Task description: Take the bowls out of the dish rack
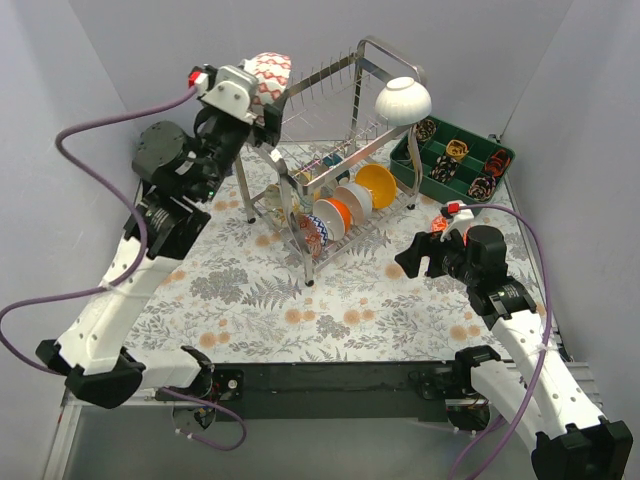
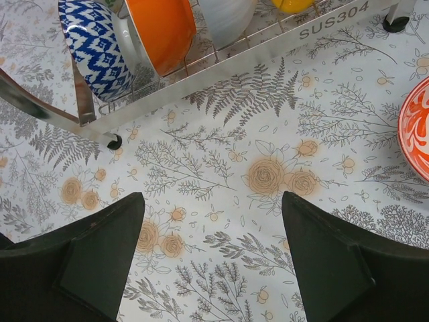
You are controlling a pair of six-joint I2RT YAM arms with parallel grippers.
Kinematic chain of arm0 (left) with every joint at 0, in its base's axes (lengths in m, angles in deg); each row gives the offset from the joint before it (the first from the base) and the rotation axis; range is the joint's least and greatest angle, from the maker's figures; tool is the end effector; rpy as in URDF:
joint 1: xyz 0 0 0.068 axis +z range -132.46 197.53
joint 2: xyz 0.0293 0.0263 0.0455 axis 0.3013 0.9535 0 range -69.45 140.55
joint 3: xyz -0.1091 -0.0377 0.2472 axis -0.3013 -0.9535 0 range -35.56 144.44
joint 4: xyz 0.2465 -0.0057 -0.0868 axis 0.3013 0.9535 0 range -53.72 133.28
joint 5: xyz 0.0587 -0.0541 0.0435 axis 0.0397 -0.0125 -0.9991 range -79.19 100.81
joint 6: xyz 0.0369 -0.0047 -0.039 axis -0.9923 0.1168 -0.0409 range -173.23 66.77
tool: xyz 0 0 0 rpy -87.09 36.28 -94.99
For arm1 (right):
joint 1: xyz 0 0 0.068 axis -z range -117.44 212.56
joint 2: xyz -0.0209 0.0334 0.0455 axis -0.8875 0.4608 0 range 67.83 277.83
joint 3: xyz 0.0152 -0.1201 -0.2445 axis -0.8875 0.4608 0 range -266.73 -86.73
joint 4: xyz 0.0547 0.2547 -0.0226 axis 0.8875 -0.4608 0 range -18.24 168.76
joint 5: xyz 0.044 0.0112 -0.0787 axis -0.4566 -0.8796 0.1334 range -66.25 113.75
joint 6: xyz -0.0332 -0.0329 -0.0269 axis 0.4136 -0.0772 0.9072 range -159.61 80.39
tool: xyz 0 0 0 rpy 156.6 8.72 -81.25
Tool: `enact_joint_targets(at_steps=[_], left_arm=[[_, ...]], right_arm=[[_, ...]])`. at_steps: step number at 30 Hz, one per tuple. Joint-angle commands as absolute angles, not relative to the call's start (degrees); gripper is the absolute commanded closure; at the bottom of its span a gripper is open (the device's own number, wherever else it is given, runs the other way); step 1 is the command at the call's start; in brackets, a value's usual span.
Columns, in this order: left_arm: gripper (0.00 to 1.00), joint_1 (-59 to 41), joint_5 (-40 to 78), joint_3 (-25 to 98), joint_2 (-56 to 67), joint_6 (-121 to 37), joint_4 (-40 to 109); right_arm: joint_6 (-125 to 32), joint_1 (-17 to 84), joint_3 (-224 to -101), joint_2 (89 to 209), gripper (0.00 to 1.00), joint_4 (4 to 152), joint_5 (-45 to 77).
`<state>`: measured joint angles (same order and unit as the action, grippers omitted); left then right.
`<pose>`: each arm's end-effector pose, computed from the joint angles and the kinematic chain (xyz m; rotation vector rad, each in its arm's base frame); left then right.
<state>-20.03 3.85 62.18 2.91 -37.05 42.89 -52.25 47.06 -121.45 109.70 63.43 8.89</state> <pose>0.1922 -0.1424 0.5594 0.1301 1.2732 -0.7355 0.1653 0.0553 0.2772 -0.2227 1.9816 0.5741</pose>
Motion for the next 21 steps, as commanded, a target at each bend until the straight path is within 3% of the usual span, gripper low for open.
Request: enact_joint_targets(at_steps=[1,6,11,15,21], left_arm=[[0.81,-19.73,-7.11,59.81,-2.56,-34.79,46.37],[0.81,-19.82,-19.40,55.95,-6.42,-31.27,54.11],[0.80,-19.73,-24.25,48.39,-11.00,-22.31,63.51],[0.80,-19.47,-24.78,41.01,-14.86,-10.65,70.28],[0.80,-19.20,-15.04,29.93,-19.35,1.86,77.05]], right_arm=[[-51.91,46.74,-123.65,109.05,0.09,63.82,7.84],[-51.39,46.66,-124.18,109.14,0.09,63.20,8.01],[-51.39,46.66,-124.53,109.84,0.09,62.50,6.96],[-51.47,46.74,-124.27,110.19,0.09,62.50,6.08],[-52.17,46.66,-123.82,112.03,0.09,62.50,3.80]])
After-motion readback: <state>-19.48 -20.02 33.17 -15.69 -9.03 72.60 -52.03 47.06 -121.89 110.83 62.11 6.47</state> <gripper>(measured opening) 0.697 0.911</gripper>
